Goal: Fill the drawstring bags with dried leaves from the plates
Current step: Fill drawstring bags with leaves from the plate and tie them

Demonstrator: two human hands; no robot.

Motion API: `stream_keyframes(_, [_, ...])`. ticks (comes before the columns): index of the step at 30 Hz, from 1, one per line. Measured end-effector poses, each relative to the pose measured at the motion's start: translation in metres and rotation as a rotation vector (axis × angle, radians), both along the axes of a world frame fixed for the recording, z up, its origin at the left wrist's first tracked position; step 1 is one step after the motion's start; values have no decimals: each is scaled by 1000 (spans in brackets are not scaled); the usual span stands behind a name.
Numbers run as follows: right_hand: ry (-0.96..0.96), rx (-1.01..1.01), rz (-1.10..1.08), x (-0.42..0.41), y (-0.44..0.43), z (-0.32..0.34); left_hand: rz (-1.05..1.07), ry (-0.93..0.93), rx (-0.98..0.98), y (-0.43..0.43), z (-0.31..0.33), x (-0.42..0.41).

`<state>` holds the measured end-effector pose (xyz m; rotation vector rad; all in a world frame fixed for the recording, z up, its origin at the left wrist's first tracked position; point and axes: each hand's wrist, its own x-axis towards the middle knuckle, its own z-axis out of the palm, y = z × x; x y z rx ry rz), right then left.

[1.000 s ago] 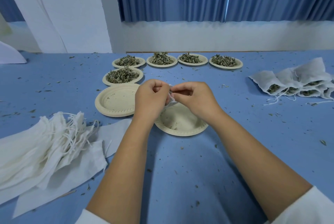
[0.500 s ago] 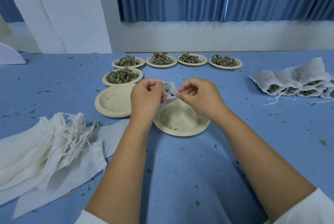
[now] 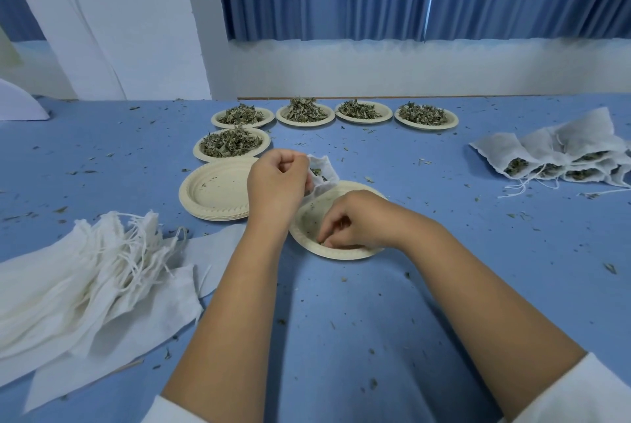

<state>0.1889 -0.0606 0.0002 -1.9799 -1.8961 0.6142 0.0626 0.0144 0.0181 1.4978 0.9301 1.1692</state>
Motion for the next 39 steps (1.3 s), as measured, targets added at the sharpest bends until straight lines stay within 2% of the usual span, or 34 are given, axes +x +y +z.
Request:
stream_keyframes(8, [-148, 28, 77, -9, 3, -5, 6, 6, -3, 0, 0, -1])
stream_keyframes(13, [-78, 0, 71, -7, -3, 4, 9, 19, 3, 1, 0, -2])
stream_keyframes(18, [273, 280, -103, 7, -9, 26, 3, 29, 14, 0, 1, -1])
stream_keyframes(21, [221, 451, -221, 4, -3, 22, -41, 53, 27, -3, 1, 1])
stream_keyframes(26, [106, 590, -352, -3, 6, 11, -105, 46, 29, -9, 4, 3])
stream_keyframes(33, [-3, 503, -343, 0, 6, 15, -265, 69, 56, -19, 8, 8])
stream_keyframes(39, [94, 464, -294, 6, -1, 22, -324, -49, -60, -18, 9, 7])
